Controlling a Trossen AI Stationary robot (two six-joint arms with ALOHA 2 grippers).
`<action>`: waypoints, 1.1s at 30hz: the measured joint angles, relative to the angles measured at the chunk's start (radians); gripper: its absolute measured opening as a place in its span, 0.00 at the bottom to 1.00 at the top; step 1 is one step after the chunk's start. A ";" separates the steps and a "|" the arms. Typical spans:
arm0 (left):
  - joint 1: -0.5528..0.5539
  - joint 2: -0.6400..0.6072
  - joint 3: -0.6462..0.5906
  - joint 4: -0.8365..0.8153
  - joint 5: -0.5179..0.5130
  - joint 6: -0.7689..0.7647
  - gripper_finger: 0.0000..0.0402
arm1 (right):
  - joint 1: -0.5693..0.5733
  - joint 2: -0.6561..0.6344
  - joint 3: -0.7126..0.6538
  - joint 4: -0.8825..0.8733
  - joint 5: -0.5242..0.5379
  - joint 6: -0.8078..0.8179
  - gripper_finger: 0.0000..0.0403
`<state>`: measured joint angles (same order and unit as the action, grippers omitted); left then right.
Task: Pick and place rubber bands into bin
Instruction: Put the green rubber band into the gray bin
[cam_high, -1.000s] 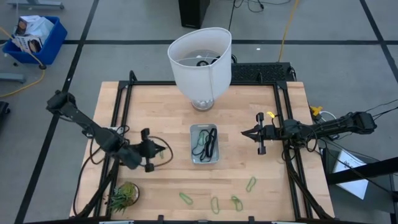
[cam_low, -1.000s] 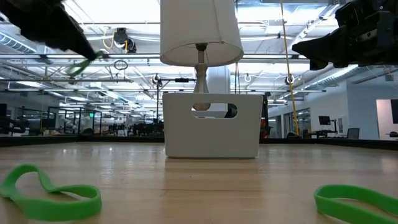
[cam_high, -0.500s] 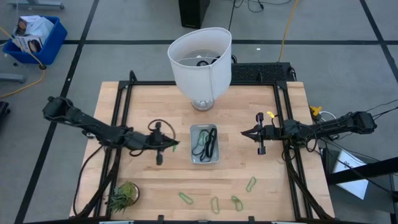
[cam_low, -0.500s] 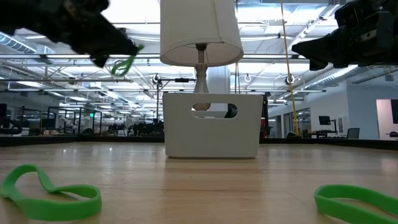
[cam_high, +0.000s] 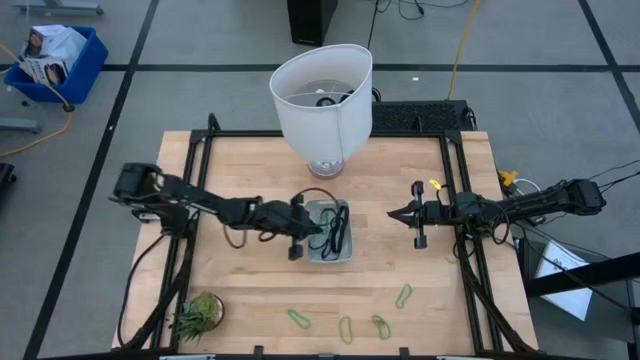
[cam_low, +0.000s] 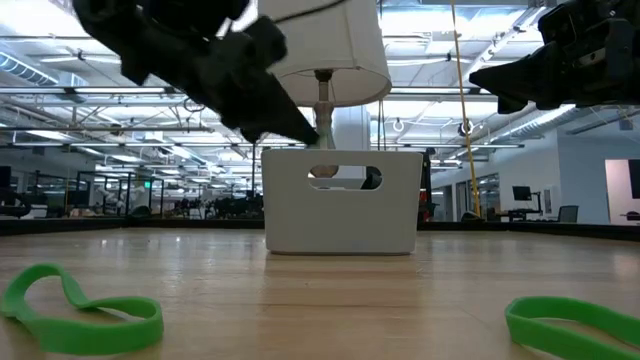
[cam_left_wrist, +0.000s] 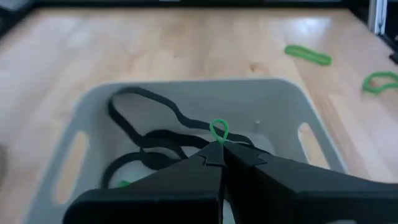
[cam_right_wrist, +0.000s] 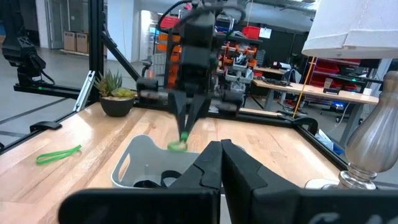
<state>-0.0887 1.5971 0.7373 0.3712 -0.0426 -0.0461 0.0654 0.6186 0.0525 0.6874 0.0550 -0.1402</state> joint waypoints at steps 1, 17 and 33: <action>0.005 0.029 0.016 -0.001 0.012 0.000 0.00 | 0.000 0.000 0.000 0.000 0.000 0.000 0.00; 0.035 0.127 0.094 -0.055 0.061 -0.062 0.42 | 0.000 0.000 0.000 -0.014 0.000 -0.003 0.00; -0.002 0.123 0.185 -0.266 0.042 -0.010 0.75 | 0.000 0.001 0.000 -0.012 0.000 -0.003 0.00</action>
<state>-0.0902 1.7199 0.9221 0.1050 -0.0002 -0.0563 0.0653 0.6196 0.0525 0.6750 0.0550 -0.1429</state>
